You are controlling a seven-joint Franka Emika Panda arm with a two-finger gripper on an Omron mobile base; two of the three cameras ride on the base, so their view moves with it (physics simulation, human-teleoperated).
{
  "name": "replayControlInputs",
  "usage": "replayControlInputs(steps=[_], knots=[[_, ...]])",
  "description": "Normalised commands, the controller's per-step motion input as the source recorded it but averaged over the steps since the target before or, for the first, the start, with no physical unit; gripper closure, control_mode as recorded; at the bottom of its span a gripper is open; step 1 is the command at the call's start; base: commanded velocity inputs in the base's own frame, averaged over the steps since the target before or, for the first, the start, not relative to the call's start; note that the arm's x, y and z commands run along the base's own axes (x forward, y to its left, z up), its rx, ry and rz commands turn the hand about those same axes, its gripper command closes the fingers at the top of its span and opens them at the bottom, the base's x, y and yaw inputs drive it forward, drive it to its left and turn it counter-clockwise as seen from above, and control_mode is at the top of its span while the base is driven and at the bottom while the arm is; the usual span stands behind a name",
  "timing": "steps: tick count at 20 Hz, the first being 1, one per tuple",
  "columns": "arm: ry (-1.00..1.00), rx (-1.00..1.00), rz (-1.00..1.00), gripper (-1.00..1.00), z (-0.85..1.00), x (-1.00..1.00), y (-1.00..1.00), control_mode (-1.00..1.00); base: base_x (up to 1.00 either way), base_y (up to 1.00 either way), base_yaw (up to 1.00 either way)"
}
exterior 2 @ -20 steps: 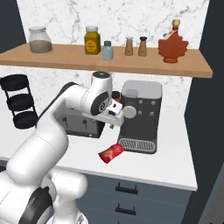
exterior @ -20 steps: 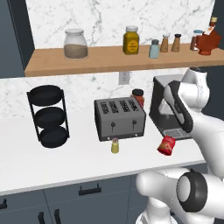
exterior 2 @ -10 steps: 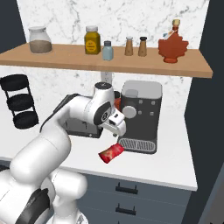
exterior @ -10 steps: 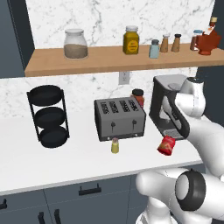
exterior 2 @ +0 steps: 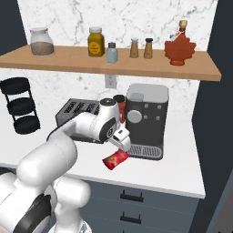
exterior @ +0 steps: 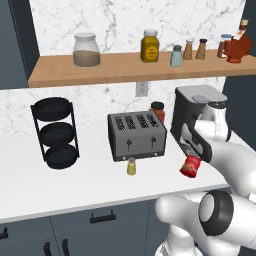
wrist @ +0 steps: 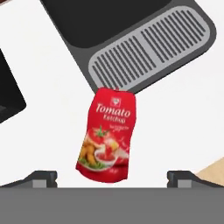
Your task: Put the shaker and condiment bottle from the counter next to their counterparts in the cabinet.
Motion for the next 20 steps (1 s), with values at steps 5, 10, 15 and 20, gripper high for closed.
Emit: replayControlInputs(steps=[5,10,15,20], knots=[[0.00,0.01,-0.08,-1.00,-0.34,0.05,-0.16,-1.00,0.00,0.00,0.00],[0.00,0.00,-0.08,-1.00,-0.30,0.00,-0.03,-1.00,0.00,0.00,0.00],[0.00,0.00,-0.10,-1.00,-0.17,0.00,0.00,-1.00,0.00,0.00,0.00],[0.00,0.00,-0.08,-1.00,-0.13,0.03,0.00,-1.00,0.00,0.00,0.00]])
